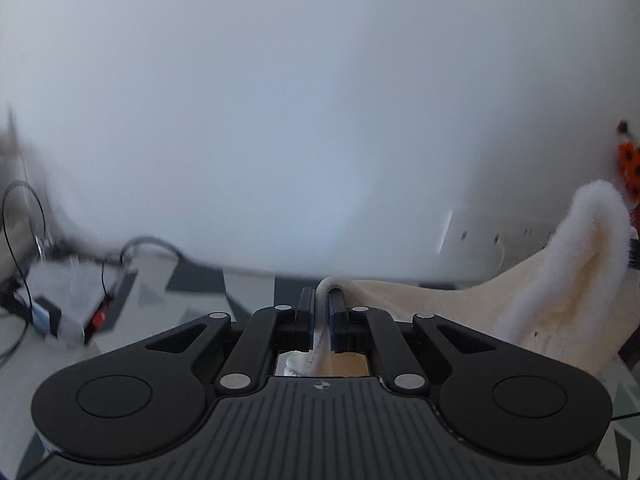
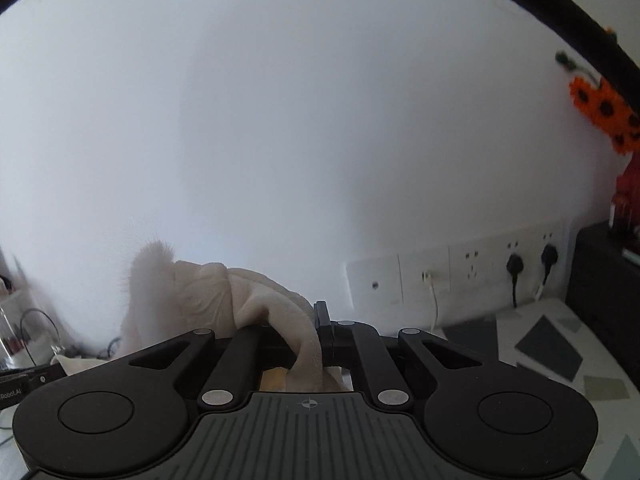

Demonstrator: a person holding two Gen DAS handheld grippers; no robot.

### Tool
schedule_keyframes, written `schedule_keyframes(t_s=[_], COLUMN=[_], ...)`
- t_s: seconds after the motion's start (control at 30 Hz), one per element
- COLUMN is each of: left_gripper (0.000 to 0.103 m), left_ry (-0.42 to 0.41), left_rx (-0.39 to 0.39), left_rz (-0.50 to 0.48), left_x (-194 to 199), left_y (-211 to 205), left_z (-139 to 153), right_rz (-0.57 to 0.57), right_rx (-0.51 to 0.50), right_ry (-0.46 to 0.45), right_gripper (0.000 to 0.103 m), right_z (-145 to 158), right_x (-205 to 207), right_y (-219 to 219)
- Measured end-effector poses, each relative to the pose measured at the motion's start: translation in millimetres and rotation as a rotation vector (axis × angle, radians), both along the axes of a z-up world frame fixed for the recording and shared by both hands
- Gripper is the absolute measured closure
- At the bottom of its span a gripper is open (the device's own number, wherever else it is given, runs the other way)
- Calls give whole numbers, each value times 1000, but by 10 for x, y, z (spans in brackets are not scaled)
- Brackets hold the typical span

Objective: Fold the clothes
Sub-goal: 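Carry the cream coat with both tools toward the patterned ironing board, then lower the cream coat onto the ironing board and open both tools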

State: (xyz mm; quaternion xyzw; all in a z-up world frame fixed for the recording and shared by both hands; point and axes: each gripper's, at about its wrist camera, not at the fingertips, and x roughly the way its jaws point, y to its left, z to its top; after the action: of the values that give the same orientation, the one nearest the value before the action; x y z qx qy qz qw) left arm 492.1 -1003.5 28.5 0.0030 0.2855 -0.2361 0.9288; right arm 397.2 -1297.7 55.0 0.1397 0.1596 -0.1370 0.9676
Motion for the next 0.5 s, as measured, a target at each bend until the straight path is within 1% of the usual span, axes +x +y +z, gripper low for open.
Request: schedule_keyframes(t_s=[0.07, 0.1, 0.13, 0.23, 0.27, 0.3, 0.33, 0.4, 0.47, 0.5], left_gripper=[96, 96, 96, 96, 96, 96, 96, 96, 96, 96], left_ry=[114, 151, 163, 130, 139, 152, 163, 174, 174, 175], left_rx=[33, 61, 99, 279, 308, 324, 339, 364, 391, 386], left_rz=[4, 11, 19, 46, 49, 54, 59, 63, 60, 69], left_x=[195, 310, 426, 447, 494, 534, 559, 746, 863, 933], left_y=[-99, -173, -286, -467, -493, -515, -477, -584, -692, -731], left_z=[-265, -369, -450, -738, -756, -779, -883, -987, -1028, -1016], right_rz=[5, 7, 9, 17, 19, 19, 14, 10, 6, -3], right_rx=[-28, -43, -57, -99, -113, -93, -86, -84, -59, -59], right_ry=[55, 83, 110, 193, 220, 241, 255, 273, 287, 281], right_gripper=[97, 97, 97, 97, 97, 97, 97, 97, 97, 97], right_z=[-350, -524, -699, -1223, -1398, -1521, -1618, -1750, -1794, -1799], right_x=[164, 246, 328, 575, 657, 698, 702, 780, 834, 877], right_y=[-7, -11, -15, -26, -30, -73, -76, -98, -120, -129])
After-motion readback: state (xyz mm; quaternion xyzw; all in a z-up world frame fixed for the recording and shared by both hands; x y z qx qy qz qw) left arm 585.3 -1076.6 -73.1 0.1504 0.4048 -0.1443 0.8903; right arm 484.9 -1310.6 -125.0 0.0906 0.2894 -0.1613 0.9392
